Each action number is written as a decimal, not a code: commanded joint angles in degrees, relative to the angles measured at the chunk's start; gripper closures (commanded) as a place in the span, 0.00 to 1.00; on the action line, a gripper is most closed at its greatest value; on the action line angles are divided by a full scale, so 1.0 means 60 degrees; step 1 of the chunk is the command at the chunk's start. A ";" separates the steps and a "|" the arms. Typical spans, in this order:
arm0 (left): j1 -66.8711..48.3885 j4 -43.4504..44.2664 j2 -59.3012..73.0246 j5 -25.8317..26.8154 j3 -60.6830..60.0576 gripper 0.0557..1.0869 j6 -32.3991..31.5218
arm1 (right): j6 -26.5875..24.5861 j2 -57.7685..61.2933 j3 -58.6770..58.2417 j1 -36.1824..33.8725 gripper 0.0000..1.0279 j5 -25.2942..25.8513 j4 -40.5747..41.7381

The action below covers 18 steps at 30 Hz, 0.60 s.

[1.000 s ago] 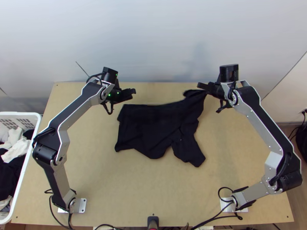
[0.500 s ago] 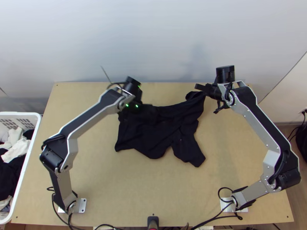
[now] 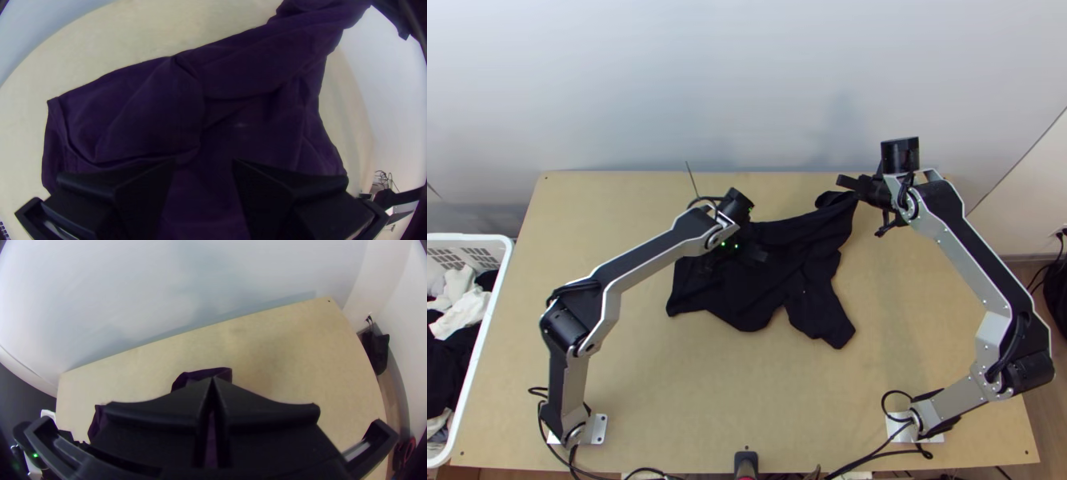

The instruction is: Fold the t-shirt

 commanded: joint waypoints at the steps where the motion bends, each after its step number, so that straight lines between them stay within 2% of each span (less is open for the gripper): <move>1: -0.0190 0.0353 0.0535 -0.0467 0.0018 0.36 0.0019 | -0.0025 0.0075 0.0018 -0.0003 0.97 0.0027 0.0003; 13: -0.0160 0.0895 0.1062 -0.1288 0.0062 0.39 0.0019 | -0.0040 0.0149 0.0150 -0.0003 0.97 0.0027 -0.0085; 18: -0.0014 0.1599 0.1106 -0.1742 0.0018 0.76 0.0033 | -0.0054 0.0119 0.0208 -0.0047 0.97 0.0027 -0.0158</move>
